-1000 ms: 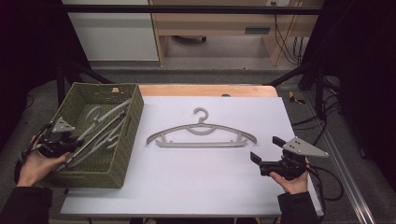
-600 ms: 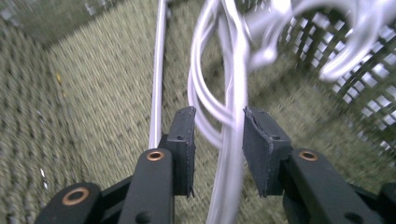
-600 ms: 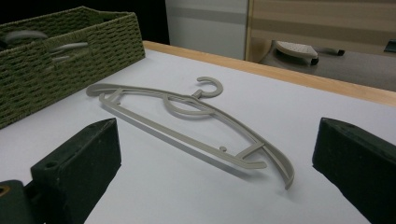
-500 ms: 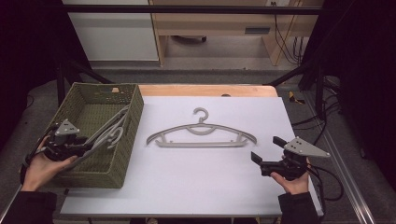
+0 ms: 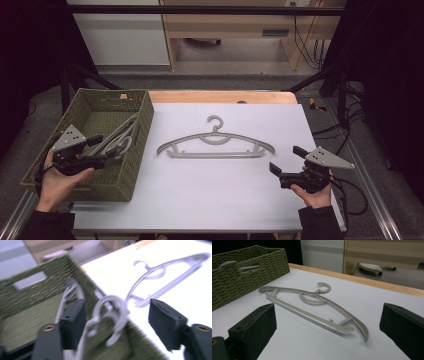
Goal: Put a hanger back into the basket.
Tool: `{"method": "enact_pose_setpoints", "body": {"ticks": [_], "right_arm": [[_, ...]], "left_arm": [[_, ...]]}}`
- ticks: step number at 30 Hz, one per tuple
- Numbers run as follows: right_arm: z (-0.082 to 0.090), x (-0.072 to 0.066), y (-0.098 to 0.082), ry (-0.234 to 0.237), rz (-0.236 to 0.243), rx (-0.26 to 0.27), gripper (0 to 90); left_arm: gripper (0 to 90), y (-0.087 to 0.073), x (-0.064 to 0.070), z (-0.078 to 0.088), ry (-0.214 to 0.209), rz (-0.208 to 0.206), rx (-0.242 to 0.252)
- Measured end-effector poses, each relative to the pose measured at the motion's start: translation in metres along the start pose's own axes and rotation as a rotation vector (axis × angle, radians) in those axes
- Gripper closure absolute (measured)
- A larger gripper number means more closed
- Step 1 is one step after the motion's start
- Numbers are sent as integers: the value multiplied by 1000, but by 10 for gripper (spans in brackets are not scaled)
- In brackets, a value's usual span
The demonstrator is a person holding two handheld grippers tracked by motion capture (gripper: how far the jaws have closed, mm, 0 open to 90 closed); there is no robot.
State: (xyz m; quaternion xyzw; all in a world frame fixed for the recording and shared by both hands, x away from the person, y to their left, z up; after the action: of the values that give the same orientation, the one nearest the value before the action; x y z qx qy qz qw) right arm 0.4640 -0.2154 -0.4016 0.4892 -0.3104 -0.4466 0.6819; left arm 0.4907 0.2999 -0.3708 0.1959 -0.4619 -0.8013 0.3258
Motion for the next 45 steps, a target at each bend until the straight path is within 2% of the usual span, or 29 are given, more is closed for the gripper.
{"method": "enact_pose_setpoints", "body": {"ticks": [2, 6, 10, 14, 16, 20, 28, 30, 34, 38, 42, 45], "right_arm": [[0, 0, 0, 1, -2, 1, 10], [1, 0, 0, 6, -2, 3, 9], [2, 0, 1, 11, -4, 11, 9], [3, 1, 2, 12, -6, 14, 9], [3, 1, 2, 15, -5, 15, 9], [3, 1, 2, 18, -1, 15, 9], [4, 1, 3, 20, -6, 20, 9], [5, 1, 3, 19, -8, 21, 9], [5, 1, 3, 21, -7, 24, 9], [6, 1, 4, 27, -9, 27, 9], [5, 0, 3, 29, -8, 23, 9], [5, 0, 3, 30, -9, 24, 9]], "left_arm": [[264, 5, 11, -2, -41, 2, 41], [185, 13, 29, -10, -62, -7, 119], [132, 15, 44, -19, -101, -3, 142], [102, 14, 53, -32, -130, 20, 154], [98, 13, 57, -39, -138, 27, 150], [95, 14, 64, -50, -159, 17, 135], [94, 31, 79, -67, -195, -2, 137], [95, 36, 80, -74, -192, -8, 133], [96, 42, 82, -90, -197, 15, 123], [98, 42, 81, -104, -185, 11, 100], [115, 42, 80, -116, -175, 30, 87], [122, 40, 78, -129, -166, 43, 57]]}}
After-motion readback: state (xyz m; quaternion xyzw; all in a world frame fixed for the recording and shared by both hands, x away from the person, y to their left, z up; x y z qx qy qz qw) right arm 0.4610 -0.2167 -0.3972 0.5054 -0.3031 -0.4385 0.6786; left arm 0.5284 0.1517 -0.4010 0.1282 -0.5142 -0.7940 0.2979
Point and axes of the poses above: each handheld gripper's, and its own axes: z roughly backward along the jaws, y roughly out of its top, x roughly to its right, the point moved 7 cm from there along -z, roughly forward along the jaws, and after that the axes turned 10 degrees about -y, right-handed, at the moved point
